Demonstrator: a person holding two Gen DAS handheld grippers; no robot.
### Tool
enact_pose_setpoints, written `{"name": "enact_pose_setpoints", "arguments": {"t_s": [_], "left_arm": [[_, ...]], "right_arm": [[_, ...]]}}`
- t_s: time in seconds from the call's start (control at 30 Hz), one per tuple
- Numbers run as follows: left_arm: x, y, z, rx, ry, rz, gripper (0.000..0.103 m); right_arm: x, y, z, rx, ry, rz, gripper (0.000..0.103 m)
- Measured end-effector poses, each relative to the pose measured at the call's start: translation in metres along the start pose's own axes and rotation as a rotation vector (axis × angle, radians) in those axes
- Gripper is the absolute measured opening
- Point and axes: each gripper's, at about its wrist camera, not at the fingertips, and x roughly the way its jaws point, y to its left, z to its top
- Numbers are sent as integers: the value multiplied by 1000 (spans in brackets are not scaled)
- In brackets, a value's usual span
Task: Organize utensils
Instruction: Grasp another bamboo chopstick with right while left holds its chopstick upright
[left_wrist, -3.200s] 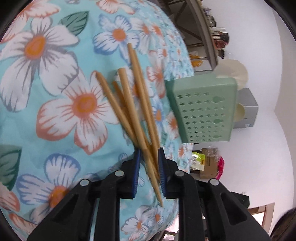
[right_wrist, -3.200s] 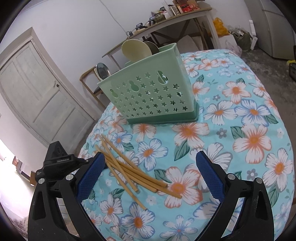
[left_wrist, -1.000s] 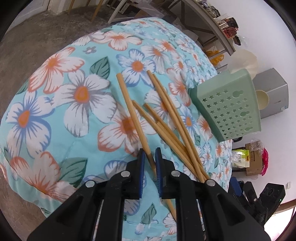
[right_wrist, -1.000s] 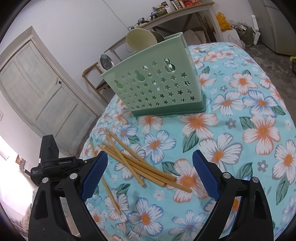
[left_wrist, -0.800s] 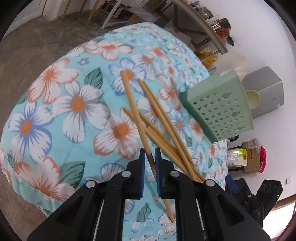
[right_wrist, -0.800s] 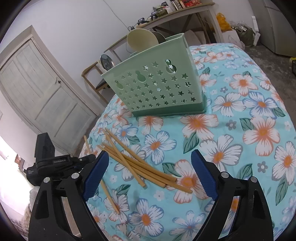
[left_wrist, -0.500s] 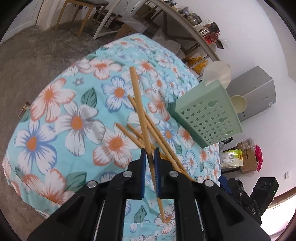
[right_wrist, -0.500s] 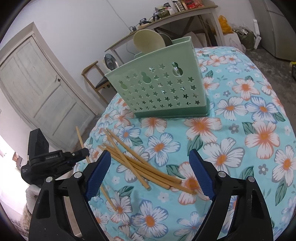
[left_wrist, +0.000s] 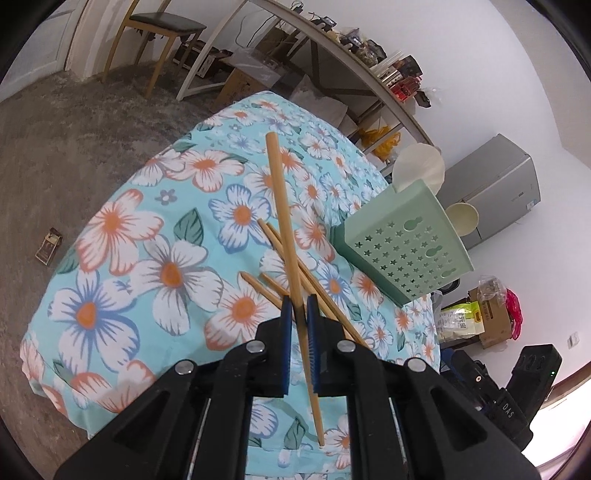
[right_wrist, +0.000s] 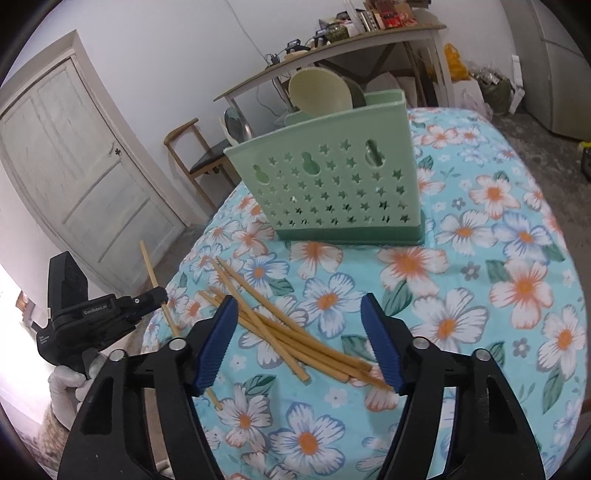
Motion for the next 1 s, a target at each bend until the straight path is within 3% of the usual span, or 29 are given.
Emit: {"name": "enact_pose_setpoints", "arguments": {"t_s": [0.27, 0.5, 0.77, 1.0], "left_arm": [[-1, 4, 0, 16, -34, -12, 7], [-3, 10, 3, 32, -47, -30, 7], [-5, 16, 8, 33, -65, -45, 7], [-6, 18, 13, 35, -72, -64, 7]], "right_arm": [[7, 8, 15, -108, 10, -59, 52], [40, 41, 21, -293, 61, -63, 43], [93, 81, 26, -422, 181, 69, 22], [142, 110, 25, -538, 306, 132, 17]]}}
